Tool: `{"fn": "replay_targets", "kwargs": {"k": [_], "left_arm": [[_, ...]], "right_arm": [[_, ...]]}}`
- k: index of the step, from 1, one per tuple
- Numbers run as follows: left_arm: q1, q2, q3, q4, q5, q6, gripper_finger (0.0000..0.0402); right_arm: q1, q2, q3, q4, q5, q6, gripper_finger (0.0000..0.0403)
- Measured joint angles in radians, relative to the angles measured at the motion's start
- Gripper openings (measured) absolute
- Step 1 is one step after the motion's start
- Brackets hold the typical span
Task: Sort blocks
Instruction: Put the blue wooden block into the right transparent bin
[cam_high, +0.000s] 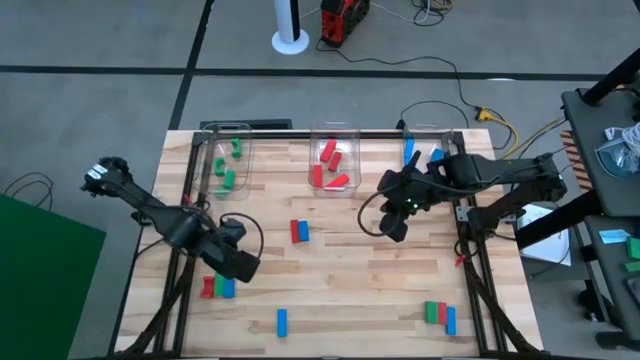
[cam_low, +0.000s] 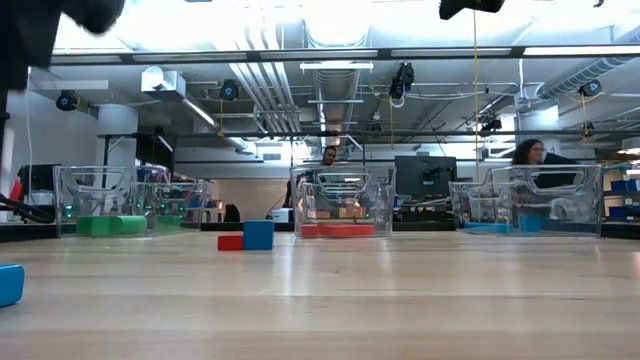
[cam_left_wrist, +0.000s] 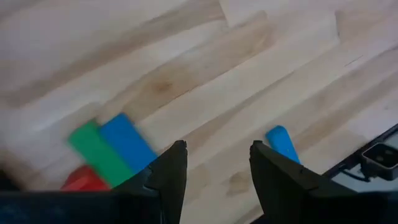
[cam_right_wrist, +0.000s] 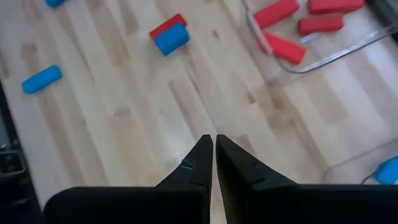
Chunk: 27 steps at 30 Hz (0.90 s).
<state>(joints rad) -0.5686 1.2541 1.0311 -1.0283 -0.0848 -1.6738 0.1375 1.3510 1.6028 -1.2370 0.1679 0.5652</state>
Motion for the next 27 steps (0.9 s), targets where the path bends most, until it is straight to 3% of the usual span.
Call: {"fn": "replay_targets", "kwargs": {"k": [5, 9, 14, 17, 21, 27], "left_arm": [[0.002, -0.025, -0.197, 0.247, 0.044, -0.122, 0.0153], [-0.005, -0.014, -0.275, 0.269, 0.137, -0.233, 0.0153], [-0.008, 0.018, -0.298, 0.264, 0.145, -0.237, 0.0150], [-0.009, 0.047, -0.287, 0.211, 0.164, -0.211, 0.0114], [-0.011, 0.090, -0.267, 0.164, 0.174, -0.202, 0.0017], [-0.014, 0.191, -0.263, 0.167, 0.201, -0.197, 0.0003]], "right_arm": [[0.000, 0.000, 0.000, 0.047, 0.060, -0.010, 0.0012], [0.000, 0.000, 0.000, 0.105, 0.062, -0.042, 0.0012], [0.000, 0.000, 0.000, 0.140, 0.085, -0.071, 0.0012], [0.000, 0.000, 0.000, 0.145, 0.095, -0.077, 0.0012], [0.000, 0.000, 0.000, 0.145, 0.097, -0.087, 0.0012], [0.000, 0.000, 0.000, 0.147, 0.118, -0.102, 0.0012]]}}
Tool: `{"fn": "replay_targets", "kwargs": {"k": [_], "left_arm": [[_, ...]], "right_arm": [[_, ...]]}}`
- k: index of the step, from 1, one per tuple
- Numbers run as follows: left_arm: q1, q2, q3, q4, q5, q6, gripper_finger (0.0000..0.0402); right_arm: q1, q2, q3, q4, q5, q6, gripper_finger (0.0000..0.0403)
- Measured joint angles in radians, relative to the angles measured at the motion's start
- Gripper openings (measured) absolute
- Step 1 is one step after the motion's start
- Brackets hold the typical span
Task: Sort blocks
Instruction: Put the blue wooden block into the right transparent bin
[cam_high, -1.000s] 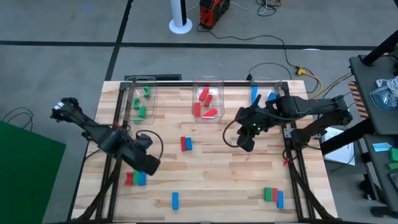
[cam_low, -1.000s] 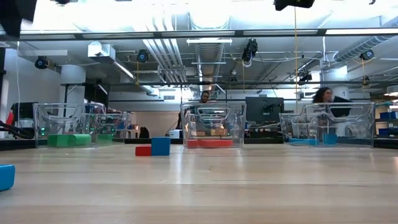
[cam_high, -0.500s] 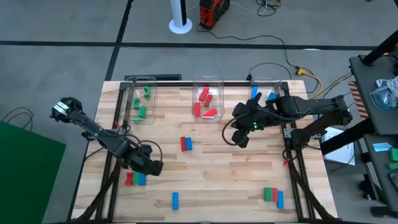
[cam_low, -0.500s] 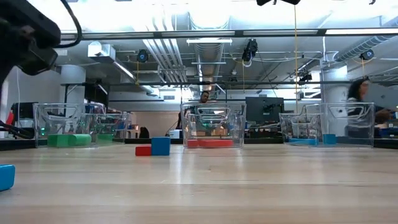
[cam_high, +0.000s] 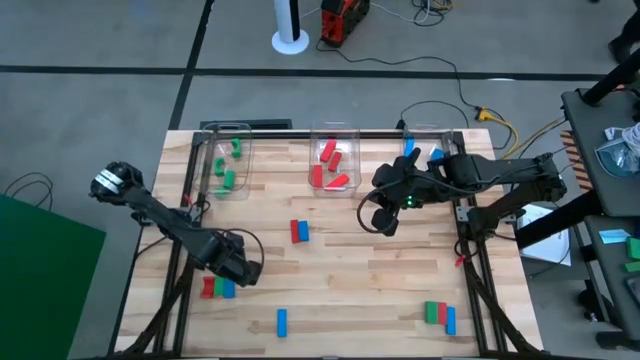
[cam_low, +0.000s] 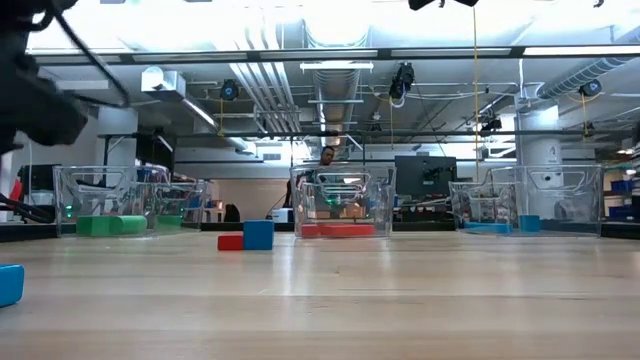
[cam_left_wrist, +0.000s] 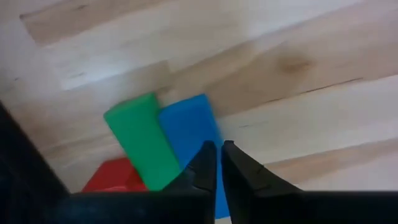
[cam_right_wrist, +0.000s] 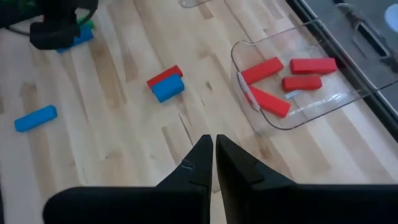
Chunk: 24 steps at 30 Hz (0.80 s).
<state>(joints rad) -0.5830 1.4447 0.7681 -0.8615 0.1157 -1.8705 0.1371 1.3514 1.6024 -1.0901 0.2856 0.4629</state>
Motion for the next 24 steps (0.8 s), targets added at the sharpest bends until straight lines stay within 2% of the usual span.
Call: {"fn": "replay_targets", "kwargs": {"k": [7, 14, 18, 21, 24], "left_arm": [[-0.007, 0.089, 0.042, 0.001, 0.015, 0.032, 0.0001], [-0.006, 0.122, 0.111, 0.032, -0.006, 0.098, 0.0000], [-0.006, 0.119, 0.143, -0.031, -0.028, 0.087, 0.0000], [-0.006, 0.116, 0.170, -0.136, -0.020, 0.030, 0.0002], [-0.007, 0.116, 0.182, -0.175, -0.020, -0.016, 0.0016]], "right_arm": [[0.000, 0.000, 0.000, 0.000, 0.003, -0.003, 0.0012], [0.000, 0.000, 0.000, 0.003, 0.005, -0.003, 0.0012], [0.000, 0.000, 0.000, 0.003, 0.006, -0.003, 0.0012], [0.000, 0.000, 0.000, 0.004, 0.005, -0.003, 0.0012], [0.000, 0.000, 0.000, 0.004, 0.005, -0.002, 0.0012]]}}
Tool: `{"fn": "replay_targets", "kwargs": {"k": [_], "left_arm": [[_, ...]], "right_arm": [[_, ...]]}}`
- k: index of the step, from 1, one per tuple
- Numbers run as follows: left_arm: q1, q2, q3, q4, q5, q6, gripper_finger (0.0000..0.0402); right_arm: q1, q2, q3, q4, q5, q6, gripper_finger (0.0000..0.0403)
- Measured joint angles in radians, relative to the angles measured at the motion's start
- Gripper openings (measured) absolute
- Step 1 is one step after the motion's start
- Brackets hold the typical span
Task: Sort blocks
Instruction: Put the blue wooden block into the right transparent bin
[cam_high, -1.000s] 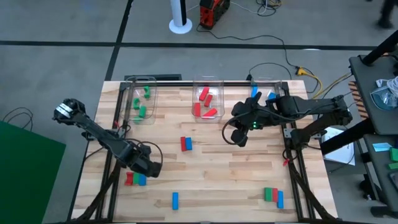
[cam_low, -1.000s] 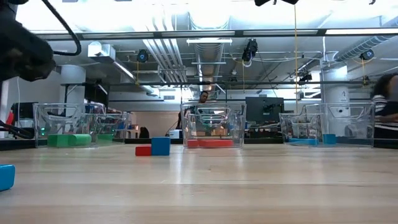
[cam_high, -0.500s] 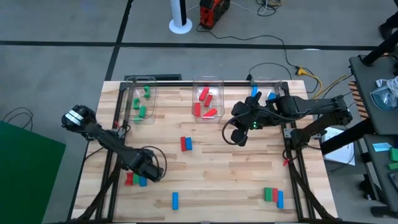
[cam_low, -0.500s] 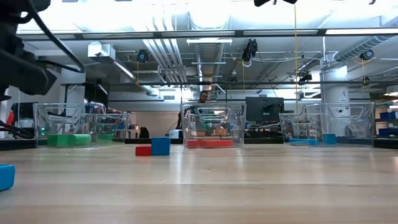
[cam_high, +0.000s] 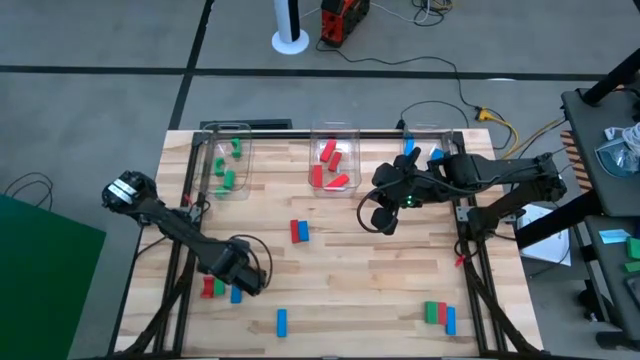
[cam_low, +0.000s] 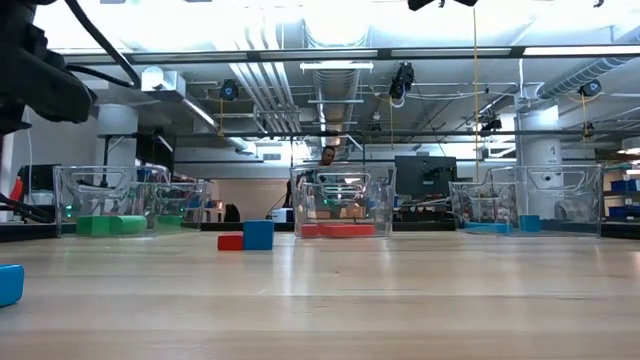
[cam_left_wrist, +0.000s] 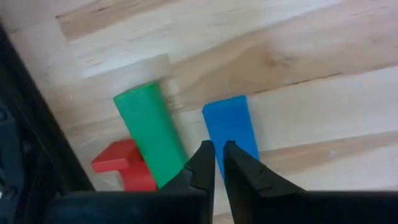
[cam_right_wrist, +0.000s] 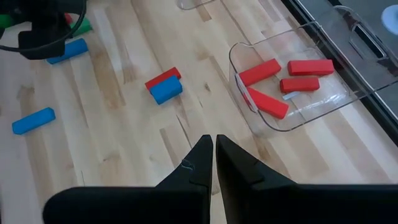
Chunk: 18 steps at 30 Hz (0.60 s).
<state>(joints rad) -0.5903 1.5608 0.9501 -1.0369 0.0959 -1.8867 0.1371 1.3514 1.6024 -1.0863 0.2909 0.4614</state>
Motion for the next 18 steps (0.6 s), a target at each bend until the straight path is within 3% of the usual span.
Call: {"fn": "replay_targets", "kwargs": {"k": [9, 18], "left_arm": [[-0.003, 0.004, -0.016, 0.058, 0.012, -0.038, 0.0088], [-0.014, 0.010, -0.032, 0.106, 0.011, -0.085, 0.0128]], "right_arm": [[0.000, 0.017, 0.000, 0.000, -0.001, -0.001, 0.0012], [0.000, 0.064, 0.000, -0.003, -0.002, -0.017, 0.0012]]}}
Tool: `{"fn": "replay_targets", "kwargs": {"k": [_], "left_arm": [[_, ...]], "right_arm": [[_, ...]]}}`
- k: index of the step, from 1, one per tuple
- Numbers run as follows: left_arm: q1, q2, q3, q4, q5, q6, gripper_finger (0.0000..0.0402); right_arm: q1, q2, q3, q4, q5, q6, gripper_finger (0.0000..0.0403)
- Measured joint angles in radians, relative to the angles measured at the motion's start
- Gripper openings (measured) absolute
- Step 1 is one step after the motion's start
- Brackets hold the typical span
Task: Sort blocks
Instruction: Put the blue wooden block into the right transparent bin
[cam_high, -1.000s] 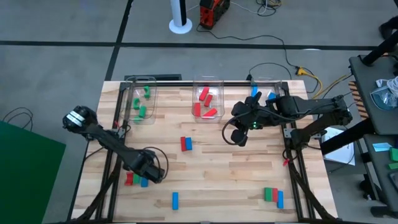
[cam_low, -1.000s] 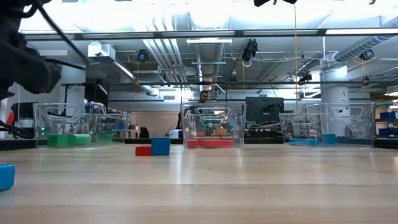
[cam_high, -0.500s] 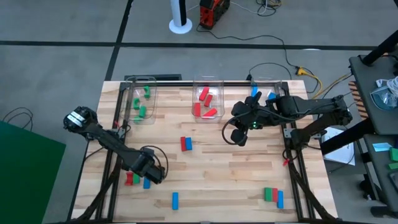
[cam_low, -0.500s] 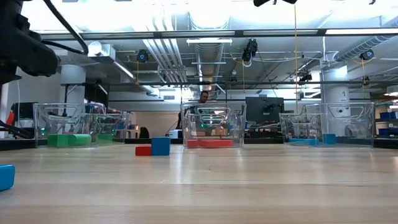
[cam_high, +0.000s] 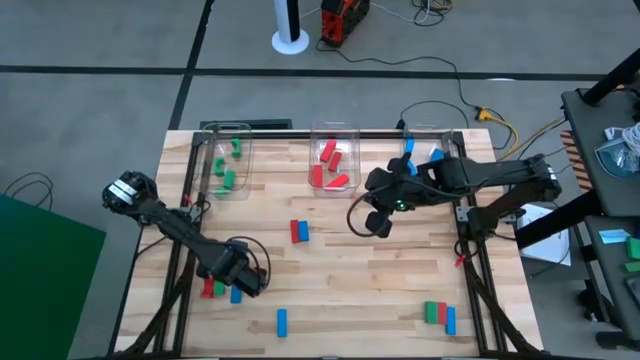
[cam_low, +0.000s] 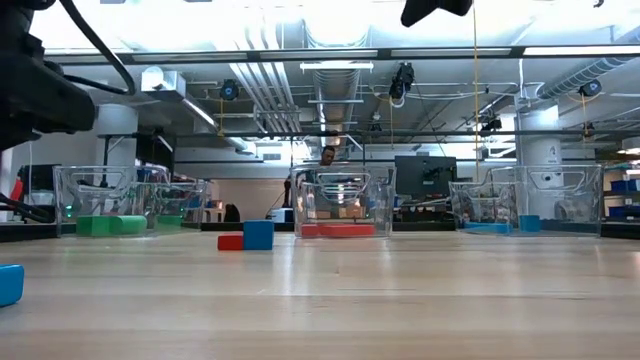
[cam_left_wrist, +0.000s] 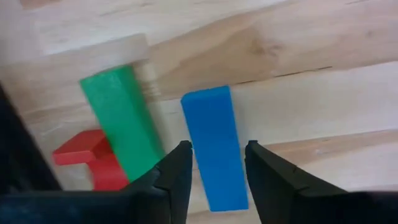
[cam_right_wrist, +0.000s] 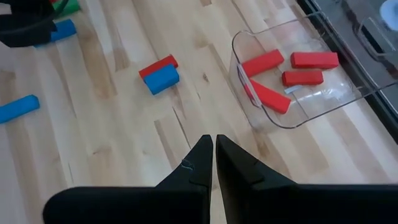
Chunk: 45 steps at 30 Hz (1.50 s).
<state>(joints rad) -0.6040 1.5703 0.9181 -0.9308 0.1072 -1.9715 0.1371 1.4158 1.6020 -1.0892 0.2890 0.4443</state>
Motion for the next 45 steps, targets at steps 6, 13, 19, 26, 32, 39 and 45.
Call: {"fn": "replay_targets", "kwargs": {"k": [6, 13, 19, 26, 32, 39, 45], "left_arm": [[-0.021, 0.000, -0.036, 0.030, -0.034, -0.055, 0.0132], [-0.024, 0.000, -0.055, 0.060, -0.018, -0.057, 0.0132], [-0.024, 0.000, -0.062, 0.085, -0.018, -0.056, 0.0136], [-0.024, 0.000, -0.071, 0.092, -0.018, -0.054, 0.0173], [-0.024, -0.001, -0.137, 0.212, -0.017, -0.046, 0.0185], [-0.025, -0.004, -0.148, 0.229, -0.035, 0.012, 0.0178], [-0.024, -0.003, -0.148, 0.227, -0.040, 0.061, 0.0111]], "right_arm": [[0.000, 0.023, 0.000, -0.009, 0.000, -0.001, 0.0012], [0.000, 0.027, 0.000, -0.014, 0.000, -0.003, 0.0012], [0.000, 0.027, 0.000, -0.014, 0.000, -0.003, 0.0012], [0.000, 0.027, 0.000, -0.014, 0.000, -0.011, 0.0012], [0.000, 0.027, 0.000, -0.014, 0.000, -0.018, 0.0012], [0.000, 0.027, 0.000, -0.013, 0.000, -0.018, 0.0012], [0.000, 0.027, 0.000, -0.013, 0.000, -0.020, 0.0012]]}}
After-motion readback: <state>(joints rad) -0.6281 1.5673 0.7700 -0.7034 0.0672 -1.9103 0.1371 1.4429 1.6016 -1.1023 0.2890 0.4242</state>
